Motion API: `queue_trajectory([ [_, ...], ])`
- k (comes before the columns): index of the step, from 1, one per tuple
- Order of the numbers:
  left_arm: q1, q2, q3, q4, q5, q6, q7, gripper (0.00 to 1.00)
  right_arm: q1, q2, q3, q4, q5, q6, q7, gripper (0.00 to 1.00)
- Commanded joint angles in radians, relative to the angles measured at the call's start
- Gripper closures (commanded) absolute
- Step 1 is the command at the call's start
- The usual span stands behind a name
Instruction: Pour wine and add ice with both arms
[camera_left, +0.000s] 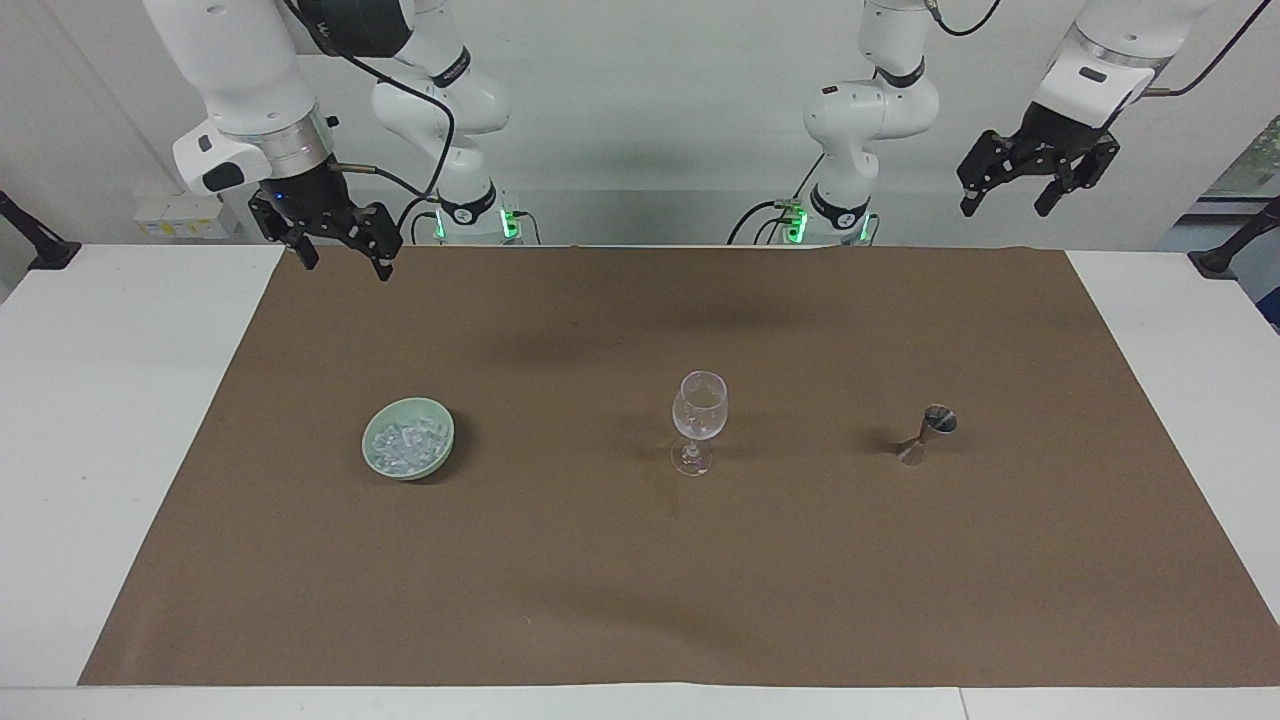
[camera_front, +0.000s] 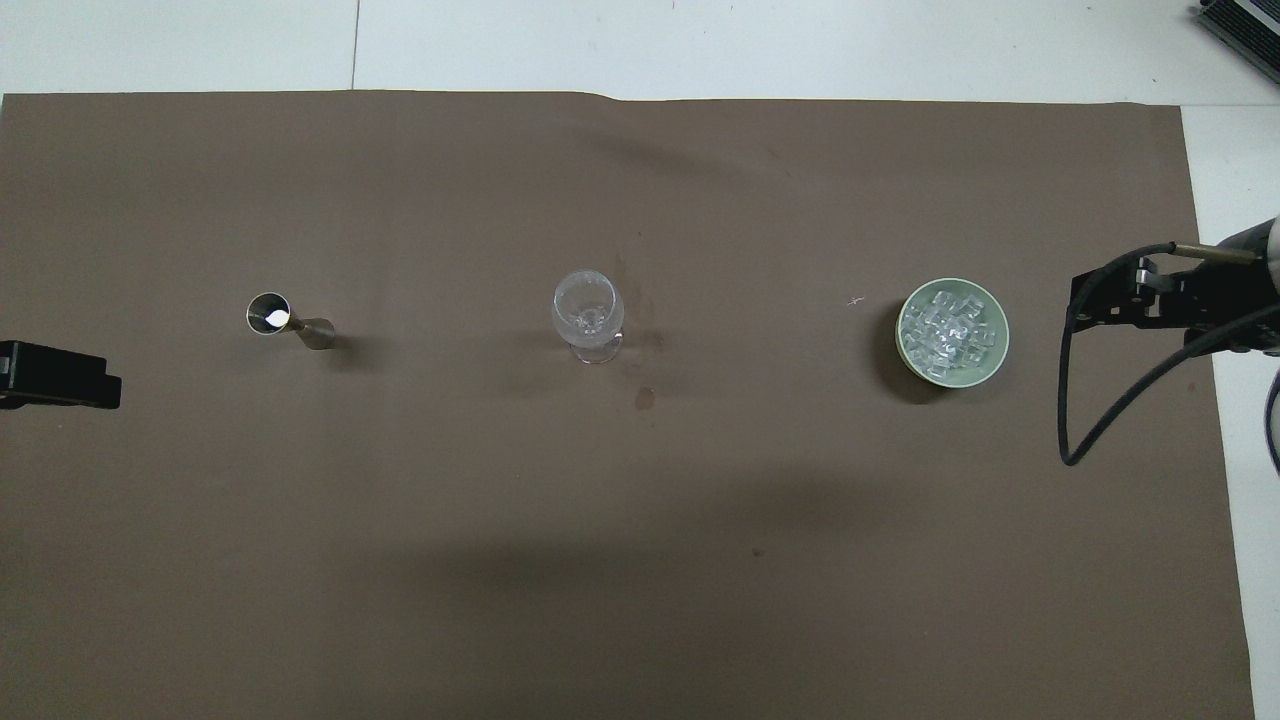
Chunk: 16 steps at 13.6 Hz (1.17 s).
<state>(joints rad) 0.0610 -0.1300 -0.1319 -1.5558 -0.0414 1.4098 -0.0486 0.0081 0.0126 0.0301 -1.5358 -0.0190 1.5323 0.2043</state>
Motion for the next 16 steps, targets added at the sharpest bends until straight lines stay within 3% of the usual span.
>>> queue_trajectory([
  [1,0.006,-0.011,-0.003,-0.012,0.008,-0.002,0.004,0.00,-0.010,-0.006,-0.002,-0.012,0.025,0.011,-0.034,0.00],
  [12,0.006,-0.010,-0.005,0.014,0.015,-0.002,0.012,0.00,-0.010,-0.006,-0.001,-0.010,0.025,0.012,-0.034,0.00],
  [16,0.006,0.003,0.021,0.071,0.005,-0.044,0.032,0.00,-0.008,-0.006,-0.001,-0.010,0.025,0.012,-0.034,0.00],
])
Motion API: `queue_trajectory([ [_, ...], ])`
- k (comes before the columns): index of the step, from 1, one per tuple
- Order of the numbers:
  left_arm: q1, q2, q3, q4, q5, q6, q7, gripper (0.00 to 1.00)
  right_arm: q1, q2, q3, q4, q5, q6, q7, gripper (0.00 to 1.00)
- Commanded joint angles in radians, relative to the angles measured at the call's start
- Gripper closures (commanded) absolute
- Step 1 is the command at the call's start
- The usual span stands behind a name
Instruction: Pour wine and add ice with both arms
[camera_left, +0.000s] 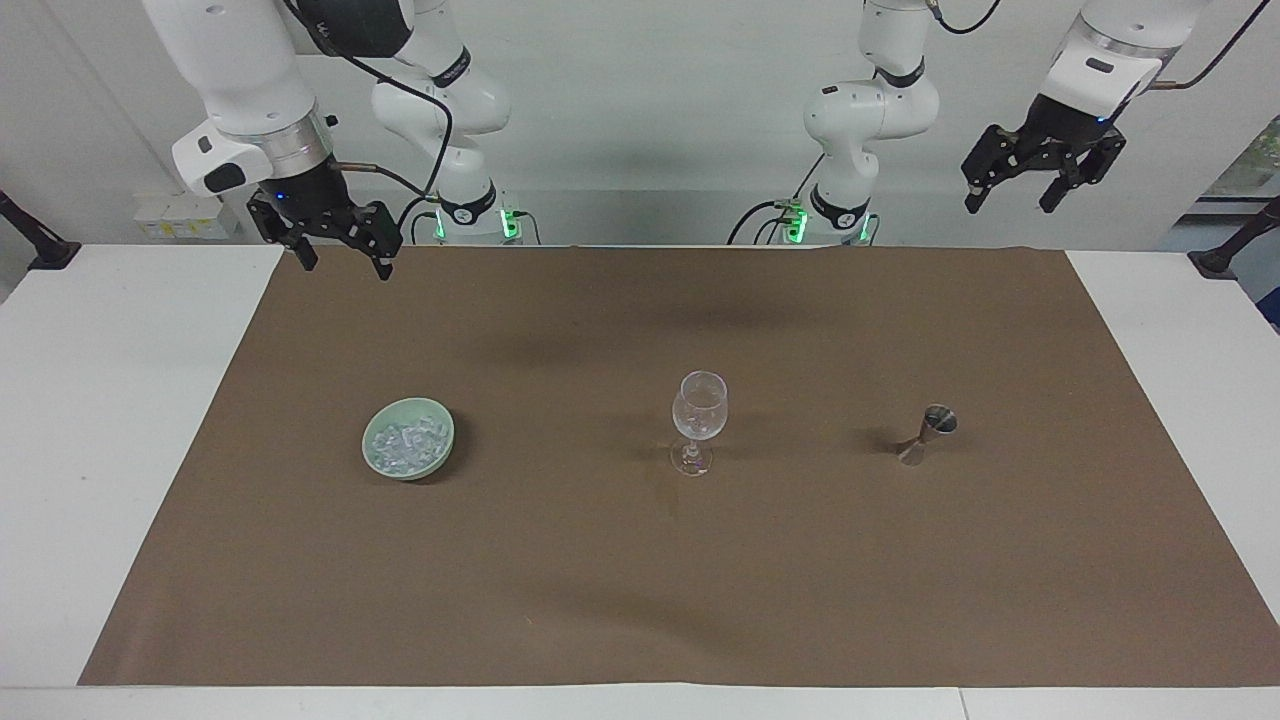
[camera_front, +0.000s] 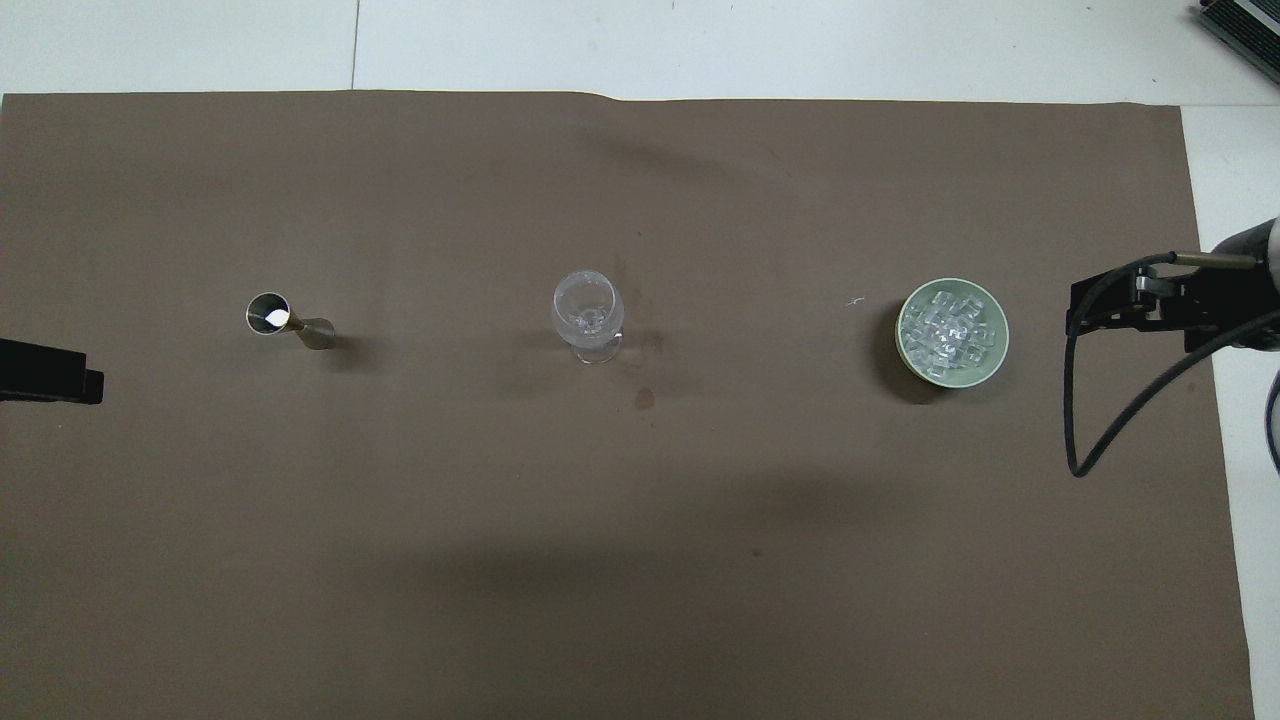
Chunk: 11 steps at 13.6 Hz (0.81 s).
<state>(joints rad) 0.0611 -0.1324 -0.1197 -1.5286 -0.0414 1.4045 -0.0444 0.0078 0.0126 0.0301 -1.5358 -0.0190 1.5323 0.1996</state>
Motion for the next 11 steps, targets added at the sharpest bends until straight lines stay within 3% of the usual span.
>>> queue_trajectory([
  [1,0.008,0.005,0.011,0.042,0.005,-0.038,0.040,0.00,-0.008,-0.006,-0.002,-0.010,0.025,0.012,-0.029,0.00],
  [11,0.009,0.031,0.009,0.034,-0.037,-0.062,-0.015,0.00,-0.008,-0.006,-0.001,-0.010,0.025,0.012,-0.029,0.00],
])
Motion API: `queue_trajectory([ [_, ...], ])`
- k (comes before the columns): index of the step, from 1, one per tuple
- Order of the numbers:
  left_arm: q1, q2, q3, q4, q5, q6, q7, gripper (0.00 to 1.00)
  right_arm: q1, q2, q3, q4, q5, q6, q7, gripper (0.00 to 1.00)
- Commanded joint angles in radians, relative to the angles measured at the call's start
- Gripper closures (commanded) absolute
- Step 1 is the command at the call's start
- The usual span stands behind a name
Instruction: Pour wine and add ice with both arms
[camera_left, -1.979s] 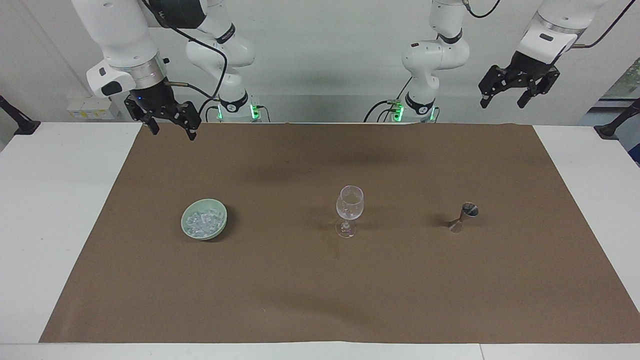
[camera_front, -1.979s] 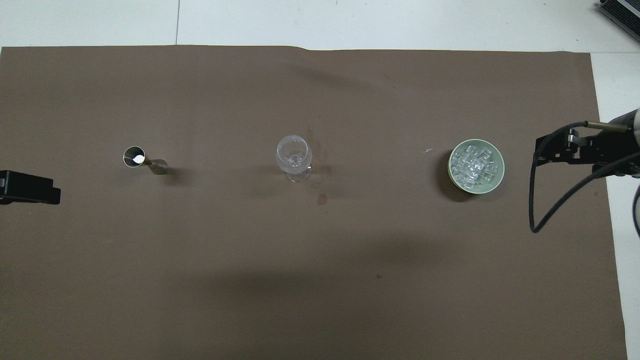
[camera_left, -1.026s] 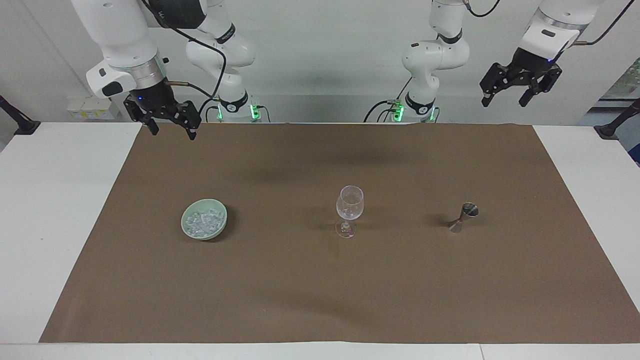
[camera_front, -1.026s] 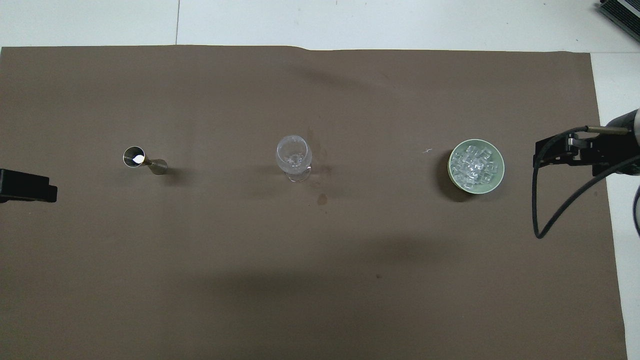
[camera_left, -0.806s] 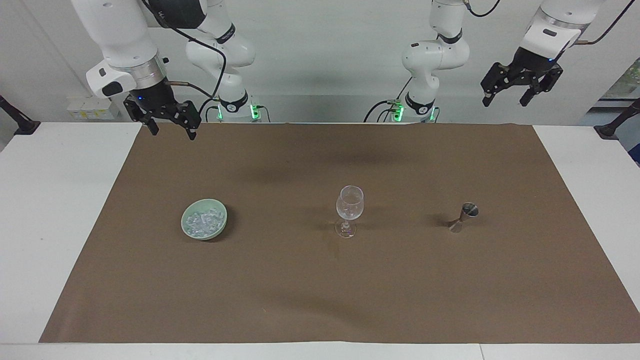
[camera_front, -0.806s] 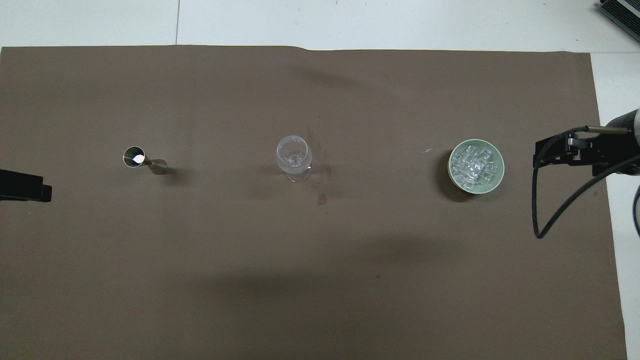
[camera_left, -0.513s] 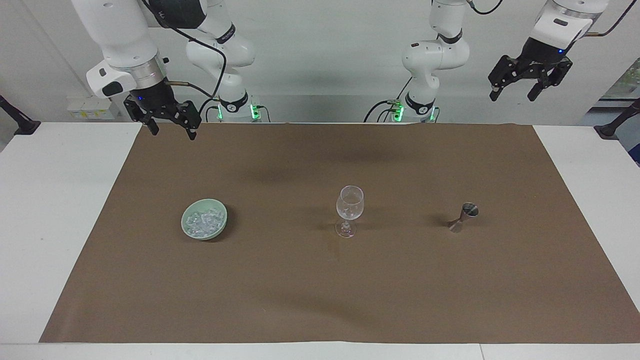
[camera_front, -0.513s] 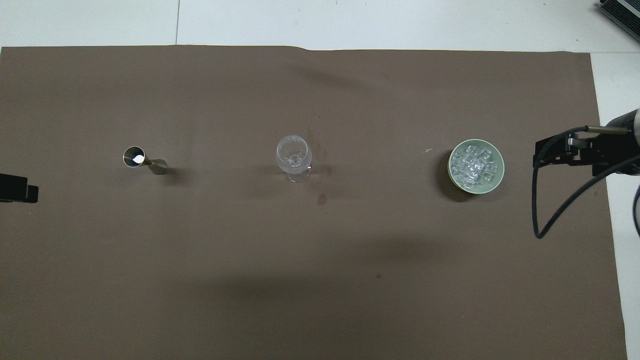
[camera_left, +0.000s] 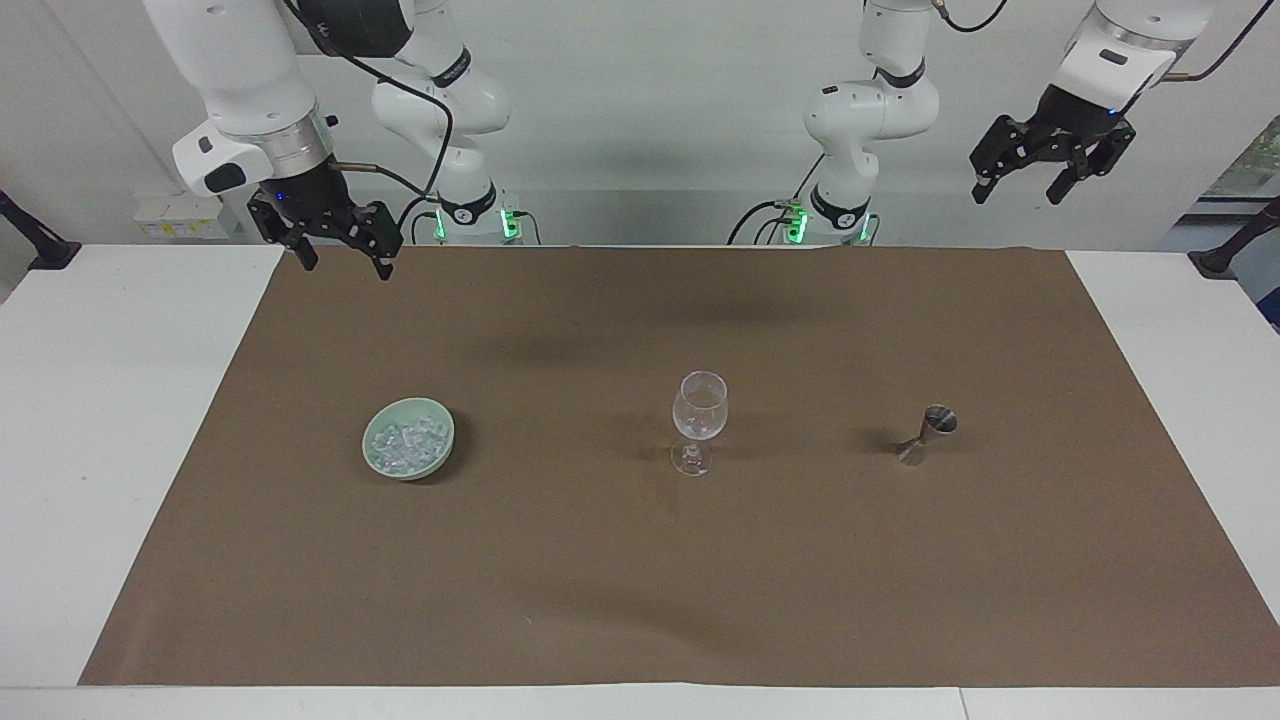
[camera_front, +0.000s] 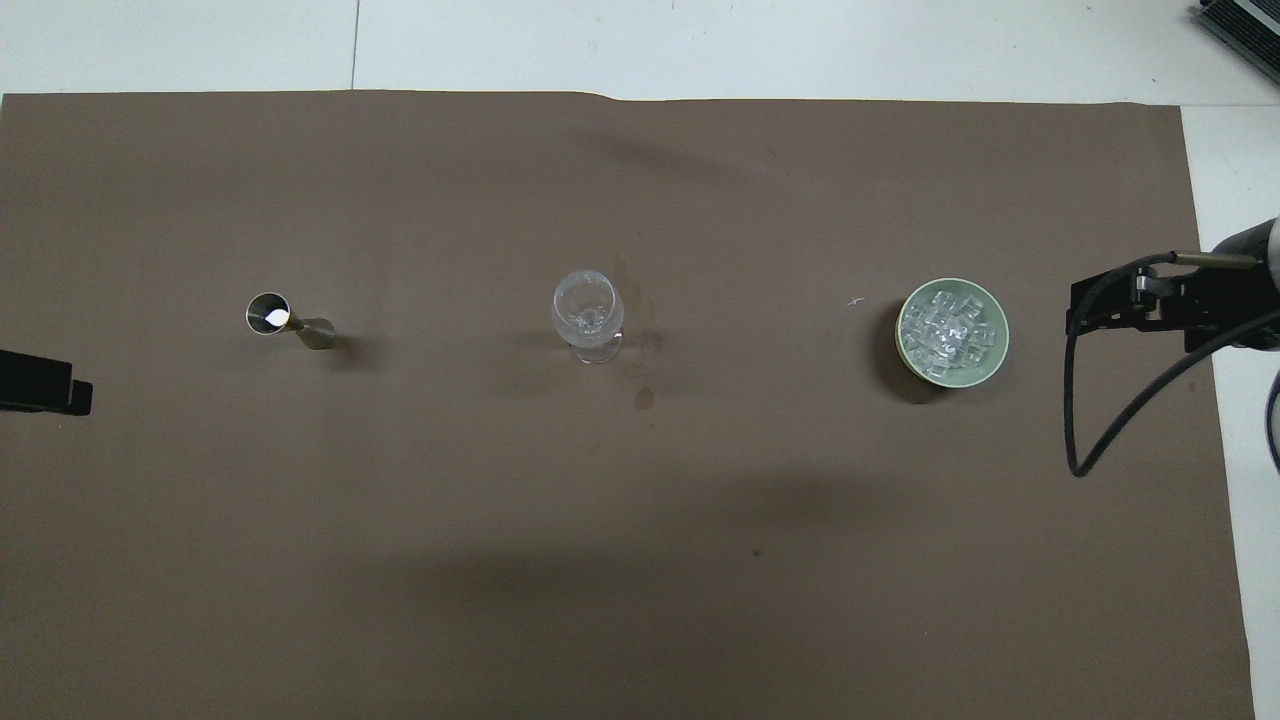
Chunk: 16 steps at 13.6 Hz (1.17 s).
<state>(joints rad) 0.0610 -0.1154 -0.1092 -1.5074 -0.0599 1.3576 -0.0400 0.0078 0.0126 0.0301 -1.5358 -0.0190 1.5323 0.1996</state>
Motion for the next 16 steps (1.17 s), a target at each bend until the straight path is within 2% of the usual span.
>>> queue_trajectory([
  [1,0.011,0.020,-0.001,0.015,-0.017,-0.017,-0.018,0.00,-0.008,-0.006,-0.001,-0.010,0.025,0.012,-0.029,0.00],
  [9,0.008,0.080,0.000,0.016,-0.028,-0.018,-0.026,0.00,-0.008,-0.006,-0.001,-0.010,0.025,0.012,-0.029,0.00],
  [13,-0.012,0.083,0.028,0.012,-0.037,-0.101,-0.046,0.00,-0.008,-0.006,-0.001,-0.010,0.025,0.012,-0.029,0.00],
  [16,-0.016,0.112,0.104,0.012,-0.142,-0.114,-0.075,0.00,-0.008,-0.006,-0.001,-0.010,0.025,0.012,-0.029,0.00],
])
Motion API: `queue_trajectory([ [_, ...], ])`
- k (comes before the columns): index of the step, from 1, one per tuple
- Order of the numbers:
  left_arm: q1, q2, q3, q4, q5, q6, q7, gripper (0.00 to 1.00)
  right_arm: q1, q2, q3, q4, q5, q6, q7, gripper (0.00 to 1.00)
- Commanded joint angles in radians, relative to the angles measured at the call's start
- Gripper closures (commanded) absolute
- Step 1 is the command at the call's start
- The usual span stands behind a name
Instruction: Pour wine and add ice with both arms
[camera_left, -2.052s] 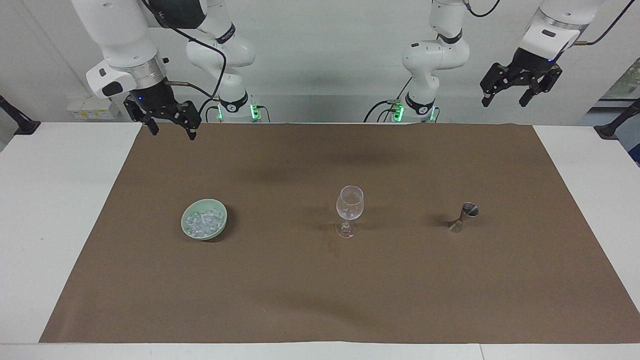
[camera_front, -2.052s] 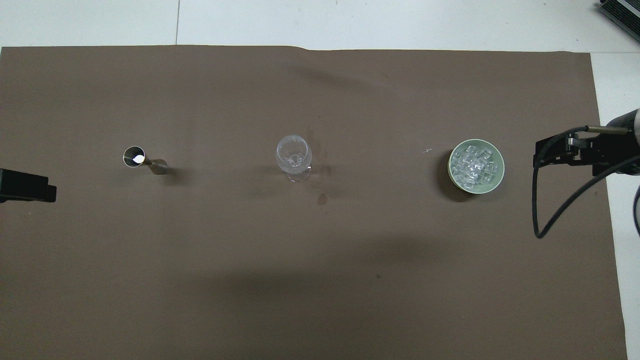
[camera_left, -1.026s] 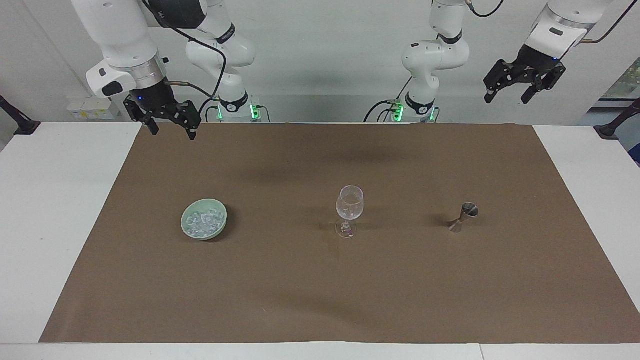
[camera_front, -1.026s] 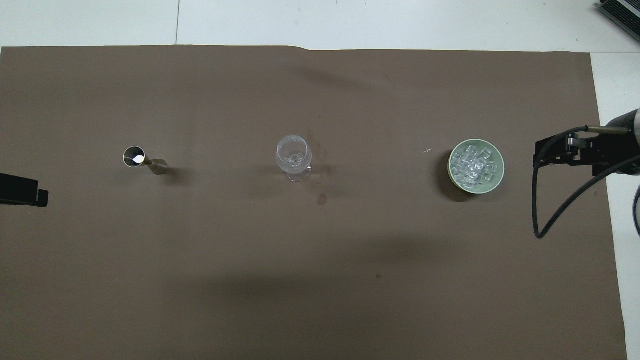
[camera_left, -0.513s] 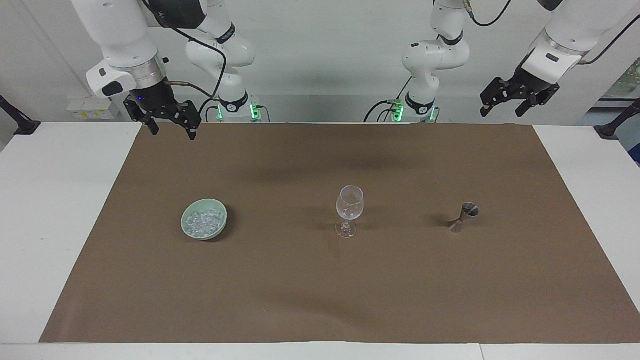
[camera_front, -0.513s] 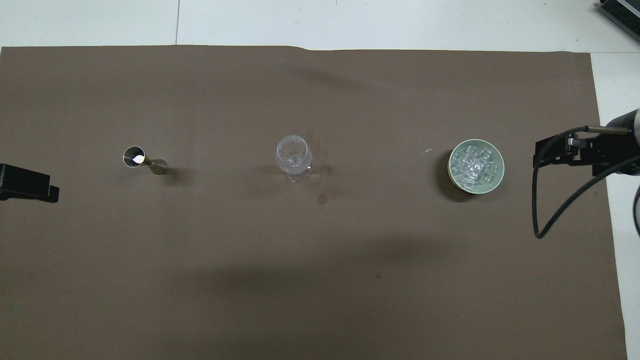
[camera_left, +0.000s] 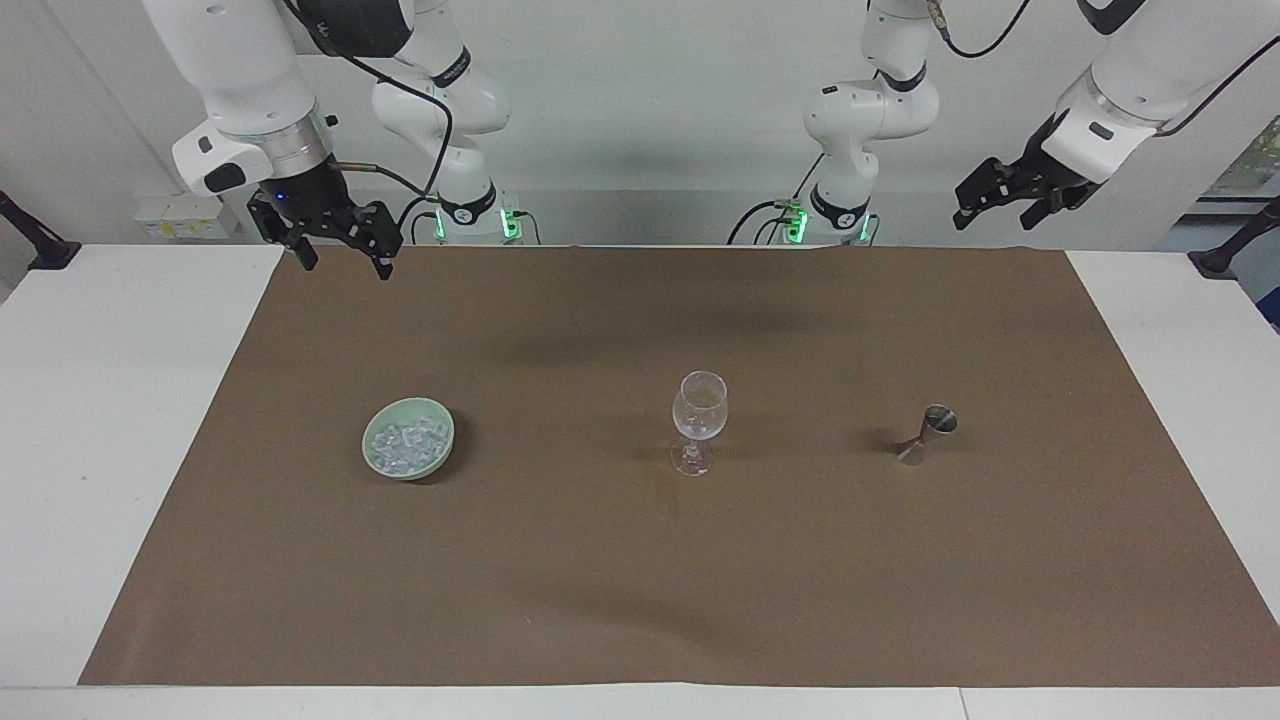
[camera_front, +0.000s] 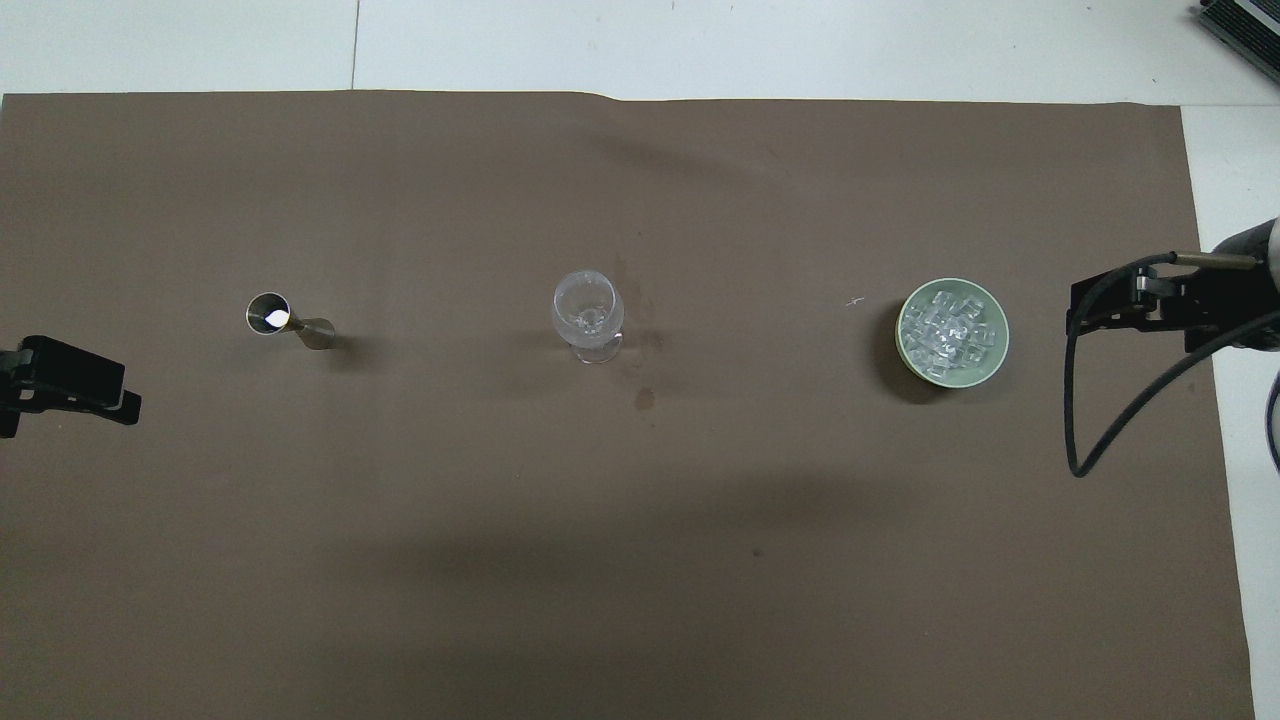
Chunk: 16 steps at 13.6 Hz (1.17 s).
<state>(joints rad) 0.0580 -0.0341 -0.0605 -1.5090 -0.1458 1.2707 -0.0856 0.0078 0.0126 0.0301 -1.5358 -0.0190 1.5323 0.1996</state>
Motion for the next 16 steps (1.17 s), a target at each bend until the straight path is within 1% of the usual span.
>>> queue_trajectory([
  [1,-0.020,0.043,0.074,0.013,-0.081,-0.036,-0.037,0.00,-0.008,-0.006,-0.001,-0.010,0.025,0.012,-0.029,0.00],
  [5,-0.023,0.085,0.119,0.016,-0.156,-0.040,-0.143,0.00,-0.008,-0.006,-0.001,-0.012,0.025,0.012,-0.029,0.00],
  [9,-0.017,0.141,0.208,0.018,-0.282,-0.037,-0.290,0.00,-0.008,-0.006,-0.001,-0.010,0.025,0.012,-0.029,0.00],
  [11,-0.010,0.157,0.237,0.016,-0.346,-0.025,-0.424,0.00,-0.008,-0.006,-0.001,-0.010,0.025,0.012,-0.029,0.00],
  [13,-0.009,0.192,0.252,0.020,-0.389,-0.013,-0.613,0.00,-0.008,-0.006,-0.001,-0.010,0.025,0.012,-0.029,0.00],
  [16,-0.003,0.229,0.280,0.018,-0.448,0.013,-0.758,0.00,-0.008,-0.006,-0.002,-0.010,0.025,0.012,-0.029,0.00],
])
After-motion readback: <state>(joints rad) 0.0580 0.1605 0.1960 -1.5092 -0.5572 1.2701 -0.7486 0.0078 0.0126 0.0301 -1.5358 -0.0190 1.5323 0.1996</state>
